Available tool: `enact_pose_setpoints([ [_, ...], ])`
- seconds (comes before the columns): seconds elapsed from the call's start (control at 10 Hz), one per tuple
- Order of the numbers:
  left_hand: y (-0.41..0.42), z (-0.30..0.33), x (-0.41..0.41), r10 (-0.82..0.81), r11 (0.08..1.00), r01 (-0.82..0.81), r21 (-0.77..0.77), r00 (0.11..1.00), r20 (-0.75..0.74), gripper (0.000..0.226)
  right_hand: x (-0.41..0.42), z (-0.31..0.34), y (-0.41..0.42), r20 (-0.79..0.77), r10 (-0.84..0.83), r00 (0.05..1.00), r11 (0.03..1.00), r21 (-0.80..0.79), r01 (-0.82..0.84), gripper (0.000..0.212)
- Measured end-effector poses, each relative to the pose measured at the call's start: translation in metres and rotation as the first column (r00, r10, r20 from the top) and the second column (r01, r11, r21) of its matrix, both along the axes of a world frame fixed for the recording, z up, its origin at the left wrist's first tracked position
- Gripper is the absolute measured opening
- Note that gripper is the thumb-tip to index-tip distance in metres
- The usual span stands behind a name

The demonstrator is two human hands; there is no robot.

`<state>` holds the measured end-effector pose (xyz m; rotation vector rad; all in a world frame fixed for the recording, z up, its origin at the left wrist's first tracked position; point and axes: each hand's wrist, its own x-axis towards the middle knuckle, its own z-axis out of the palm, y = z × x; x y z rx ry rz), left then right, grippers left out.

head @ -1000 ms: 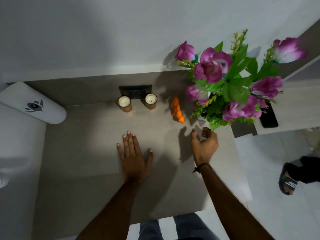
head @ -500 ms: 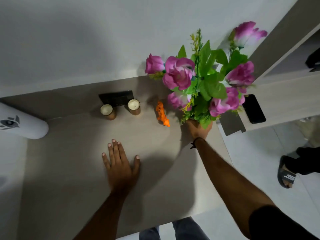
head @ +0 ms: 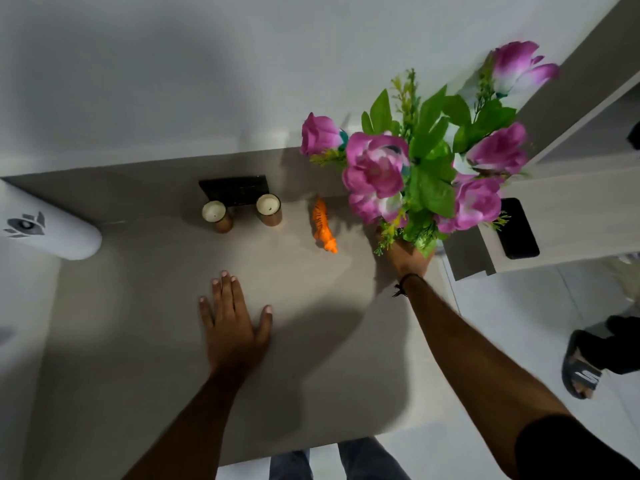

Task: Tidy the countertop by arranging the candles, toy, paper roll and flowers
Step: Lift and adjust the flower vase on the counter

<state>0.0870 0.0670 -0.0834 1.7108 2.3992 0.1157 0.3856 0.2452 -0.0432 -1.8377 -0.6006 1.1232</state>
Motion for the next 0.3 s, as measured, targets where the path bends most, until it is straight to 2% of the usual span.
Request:
enact_pose_setpoints([
  [0.1, 0.001, 0.001, 0.002, 0.008, 1.0, -0.008, 0.027, 1.0, 0.007, 0.094, -0.001, 0.002, 0.0, -0.061, -0.077, 0.995, 0.996, 0.037, 0.079, 0.102],
  [0.2, -0.001, -0.002, 0.003, 0.008, 0.998, -0.008, 0.059, 1.0, 0.008, 0.094, -0.002, 0.001, 0.001, -0.081, -0.079, 0.994, 0.993, 0.086, 0.086, 0.091],
  [0.3, 0.0, -0.002, 0.002, 0.005, 0.997, -0.007, 0.072, 1.0, 0.025, 0.093, -0.002, 0.017, -0.006, 0.252, 0.058, 0.966, 0.989, 0.114, -0.089, 0.067],
])
